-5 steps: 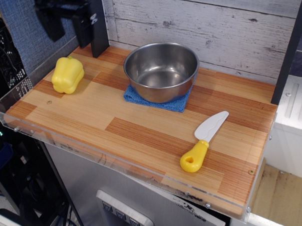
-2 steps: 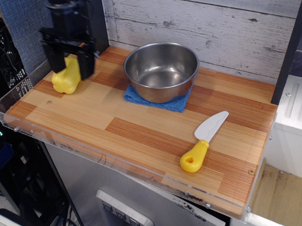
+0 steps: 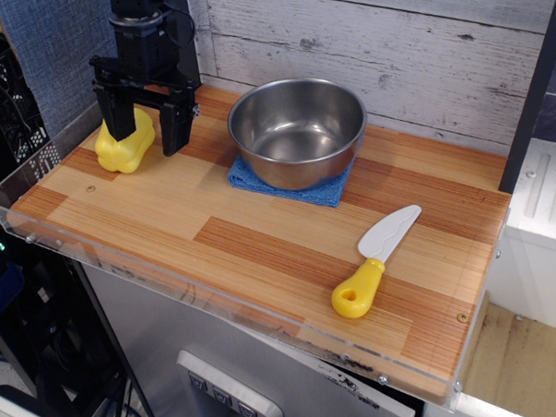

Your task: Put the yellow pepper inside the pan

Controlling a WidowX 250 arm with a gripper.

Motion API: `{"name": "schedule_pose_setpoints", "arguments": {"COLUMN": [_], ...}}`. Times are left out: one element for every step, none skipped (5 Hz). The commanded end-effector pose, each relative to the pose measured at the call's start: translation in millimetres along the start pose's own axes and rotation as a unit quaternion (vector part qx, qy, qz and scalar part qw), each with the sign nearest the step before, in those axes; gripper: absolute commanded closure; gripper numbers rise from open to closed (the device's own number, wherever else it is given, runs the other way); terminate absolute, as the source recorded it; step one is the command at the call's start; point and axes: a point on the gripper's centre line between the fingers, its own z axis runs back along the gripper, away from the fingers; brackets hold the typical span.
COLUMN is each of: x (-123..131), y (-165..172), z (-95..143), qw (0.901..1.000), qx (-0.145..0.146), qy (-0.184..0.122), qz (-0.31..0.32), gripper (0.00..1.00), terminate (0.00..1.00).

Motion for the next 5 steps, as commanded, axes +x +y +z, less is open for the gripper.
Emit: {"name": "schedule_pose_setpoints", "arguments": {"x": [-8, -11, -12, -13, -18], "y": [12, 21, 27, 31, 36], "z": [11, 15, 29, 44, 51], "qw": [0.9994, 0.9993, 0.9983, 0.9966, 0.9949], "qx": [0.011, 0.009, 0.012, 0.003, -0.009], "qy": [-0.028, -0.027, -0.049, -0.076, -0.094], "qz": [0.015, 0.025, 0.027, 0.032, 0.035], "gripper": [0.00, 0.00, 0.00, 0.00, 0.00], "terminate": [0.00, 0.00, 0.00, 0.00, 0.00]}}
